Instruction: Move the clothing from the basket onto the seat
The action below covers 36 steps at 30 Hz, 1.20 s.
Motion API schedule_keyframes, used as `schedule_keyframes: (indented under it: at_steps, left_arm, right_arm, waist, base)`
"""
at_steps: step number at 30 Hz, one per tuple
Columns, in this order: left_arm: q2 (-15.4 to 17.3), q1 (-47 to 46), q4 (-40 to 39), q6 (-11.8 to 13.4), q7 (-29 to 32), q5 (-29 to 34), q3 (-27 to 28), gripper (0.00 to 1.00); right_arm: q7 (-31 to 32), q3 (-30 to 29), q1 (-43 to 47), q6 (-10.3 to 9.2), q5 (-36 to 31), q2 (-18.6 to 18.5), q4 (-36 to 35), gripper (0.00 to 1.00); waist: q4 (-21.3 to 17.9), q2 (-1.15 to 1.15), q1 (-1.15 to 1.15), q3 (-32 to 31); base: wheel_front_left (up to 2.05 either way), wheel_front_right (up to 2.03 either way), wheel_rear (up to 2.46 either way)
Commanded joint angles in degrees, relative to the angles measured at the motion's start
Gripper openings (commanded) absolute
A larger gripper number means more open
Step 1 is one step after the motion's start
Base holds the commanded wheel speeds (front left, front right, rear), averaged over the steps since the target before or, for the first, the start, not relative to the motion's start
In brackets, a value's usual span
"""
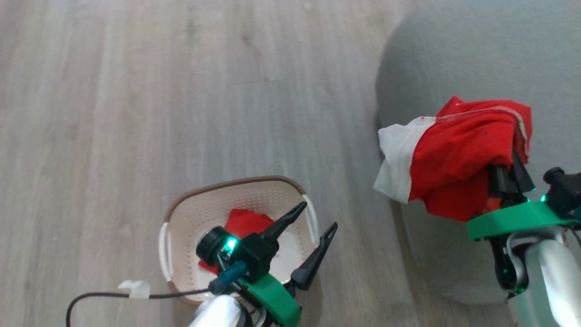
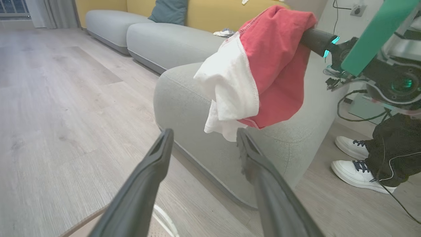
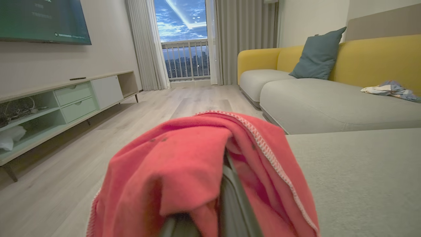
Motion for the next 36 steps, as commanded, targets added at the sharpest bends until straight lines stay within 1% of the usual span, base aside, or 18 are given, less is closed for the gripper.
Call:
schedule_keyframes:
  at_steps: [1, 11, 15, 22, 29, 36]
  left_arm:
    - [0.0, -2.8, -2.2, -0.1, -0.3, 0.6, 1.5, 1.0]
    - [0.0, -4.8, -2.5, -0.1, -0.3, 1.9, 0.0, 1.0]
    - [0.0, -5.7, -2.2, -0.1, -0.3, 2.3, -0.8, 1.0]
    - [0.0, -6.4, -1.6, -0.1, -0.3, 3.2, -1.2, 1.0]
    - [0.2, -7.2, -1.5, -0.1, -0.3, 4.1, -2.1, 1.0]
    - [0.6, -7.6, -1.3, -0.1, -0.3, 4.0, -2.9, 1.0]
  right_arm:
    - [-0.4, 0.7, -2.9, -0.01, -0.4, -0.6, -2.6, 0.0]
    - [-0.4, -0.9, -3.3, -0.01, -0.8, -0.2, -3.9, 0.0]
    - [-0.4, -2.4, -3.3, -0.01, -0.8, 0.3, -4.1, 0.0]
    - [-0.4, -3.4, -3.5, -0.01, -0.4, 1.6, -4.1, 0.0]
    - [-0.4, -4.2, -3.3, -0.01, -0.2, 2.5, -4.2, 0.0]
    - [-0.4, -5.1, -3.5, -0.01, -0.3, 2.9, -4.3, 0.0]
  waist:
    - [-2.5, 0.0, 0.0, 1.0]
    - [-12.0, 0.0, 0.0, 4.1]
    - [-15.3, 0.0, 0.0, 5.3]
    - [-20.9, 0.0, 0.0, 6.7]
    - [-23.0, 0.0, 0.0, 7.6]
    - [-23.0, 0.0, 0.0, 7.9]
  base:
    - [0.0, 0.0, 0.0]
    - [0.0, 0.0, 0.0]
    - [0.0, 0.0, 0.0]
    - [0.0, 0.0, 0.0]
    - [0.0, 0.0, 0.0]
    - [0.0, 0.0, 0.0]
